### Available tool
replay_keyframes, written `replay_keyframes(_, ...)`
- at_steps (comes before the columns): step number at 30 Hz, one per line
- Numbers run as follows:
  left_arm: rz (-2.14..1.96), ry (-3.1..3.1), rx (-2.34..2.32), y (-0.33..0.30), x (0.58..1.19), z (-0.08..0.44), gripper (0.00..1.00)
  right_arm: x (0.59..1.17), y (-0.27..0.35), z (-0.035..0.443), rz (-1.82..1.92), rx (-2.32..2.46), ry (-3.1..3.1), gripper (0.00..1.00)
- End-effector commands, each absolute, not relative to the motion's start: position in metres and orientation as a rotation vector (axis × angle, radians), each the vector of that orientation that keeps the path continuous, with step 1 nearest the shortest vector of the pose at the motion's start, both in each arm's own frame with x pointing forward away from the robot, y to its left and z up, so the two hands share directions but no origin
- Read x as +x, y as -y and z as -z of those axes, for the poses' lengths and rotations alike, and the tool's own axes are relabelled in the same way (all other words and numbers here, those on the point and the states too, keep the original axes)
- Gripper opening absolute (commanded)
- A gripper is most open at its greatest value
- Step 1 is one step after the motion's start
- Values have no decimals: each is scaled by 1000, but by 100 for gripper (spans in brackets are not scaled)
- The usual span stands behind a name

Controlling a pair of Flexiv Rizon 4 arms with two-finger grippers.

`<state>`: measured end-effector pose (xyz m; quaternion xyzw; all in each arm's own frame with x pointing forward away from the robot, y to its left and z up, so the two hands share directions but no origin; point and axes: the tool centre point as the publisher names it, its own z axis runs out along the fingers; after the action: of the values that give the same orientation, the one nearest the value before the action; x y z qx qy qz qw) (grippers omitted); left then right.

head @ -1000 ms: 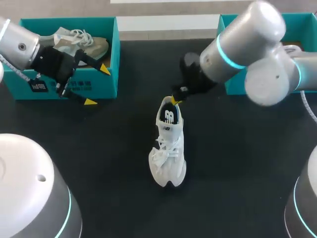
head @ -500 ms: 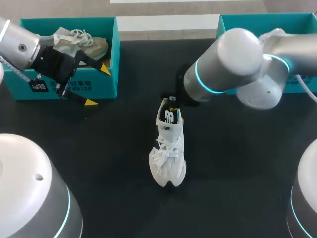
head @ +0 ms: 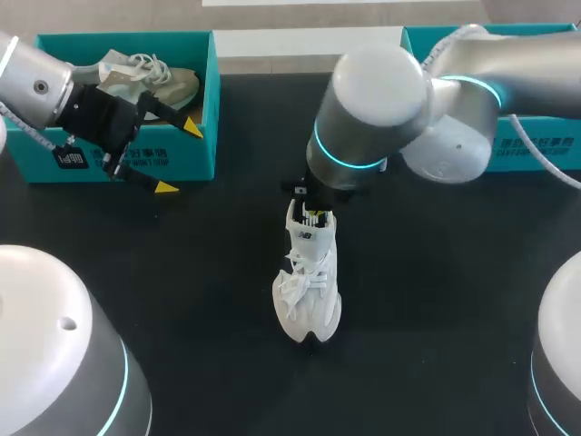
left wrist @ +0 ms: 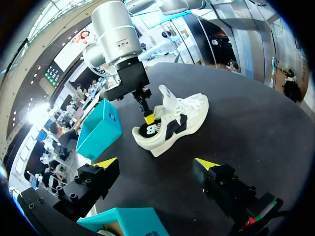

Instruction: Take the shoe out of the shoebox, open the shoe tongue, remove and reinsert the insole, then place the shoe into the shoebox

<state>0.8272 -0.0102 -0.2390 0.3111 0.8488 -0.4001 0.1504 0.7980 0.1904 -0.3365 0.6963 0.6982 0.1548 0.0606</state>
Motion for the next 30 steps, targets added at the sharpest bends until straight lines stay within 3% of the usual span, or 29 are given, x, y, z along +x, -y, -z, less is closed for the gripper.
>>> replay_keyframes(1, 1146, -2440, 895, 10, 826, 239, 100, 797, -192, 344, -413, 2124, -2117, 0)
replay_keyframes(18, 1146, -2440, 895, 10, 826, 239, 100, 798, -190, 402, -292, 2127, -2229, 0)
replay_keyframes(30, 1146, -2440, 895, 10, 826, 239, 100, 820, -192, 365, -311, 1913, -2157, 0)
